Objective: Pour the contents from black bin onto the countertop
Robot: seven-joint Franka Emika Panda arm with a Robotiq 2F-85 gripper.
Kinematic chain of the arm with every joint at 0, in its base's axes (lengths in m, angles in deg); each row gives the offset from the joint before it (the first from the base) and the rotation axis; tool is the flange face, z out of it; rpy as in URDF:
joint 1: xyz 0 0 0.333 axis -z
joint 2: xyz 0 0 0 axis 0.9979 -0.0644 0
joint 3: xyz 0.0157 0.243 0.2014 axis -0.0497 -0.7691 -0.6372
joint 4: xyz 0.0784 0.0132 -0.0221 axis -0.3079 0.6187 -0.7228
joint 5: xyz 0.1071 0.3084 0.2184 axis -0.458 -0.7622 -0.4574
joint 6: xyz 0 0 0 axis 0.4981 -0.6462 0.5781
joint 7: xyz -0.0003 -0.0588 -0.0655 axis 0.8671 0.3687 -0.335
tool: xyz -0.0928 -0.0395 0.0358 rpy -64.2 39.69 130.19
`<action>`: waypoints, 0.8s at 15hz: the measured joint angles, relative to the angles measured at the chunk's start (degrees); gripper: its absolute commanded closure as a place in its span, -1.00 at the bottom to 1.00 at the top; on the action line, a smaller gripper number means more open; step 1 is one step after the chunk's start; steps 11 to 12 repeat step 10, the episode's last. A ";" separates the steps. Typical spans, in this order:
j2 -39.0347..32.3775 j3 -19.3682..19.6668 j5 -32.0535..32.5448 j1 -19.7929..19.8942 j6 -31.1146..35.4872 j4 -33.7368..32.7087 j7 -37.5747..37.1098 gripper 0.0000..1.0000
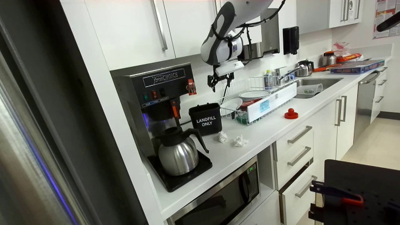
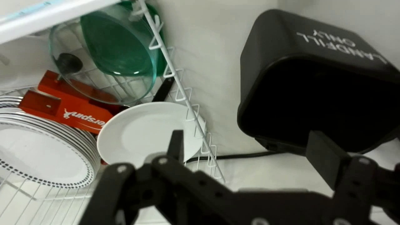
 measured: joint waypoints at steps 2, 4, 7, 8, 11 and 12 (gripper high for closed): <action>4.13 -0.94 -0.83 1.39 -4.13 3.15 6.05 -1.00; 7.67 -1.19 -1.29 2.50 -8.23 5.61 11.31 -1.00; 11.40 -0.82 -1.34 3.46 -14.53 7.75 16.56 -1.00; 12.19 -0.60 -1.34 3.58 -16.55 8.07 17.77 -1.00; 13.13 -0.25 -1.34 3.72 -19.60 8.40 19.41 -1.00; 13.13 -0.25 -1.34 3.72 -19.60 8.40 19.41 -1.00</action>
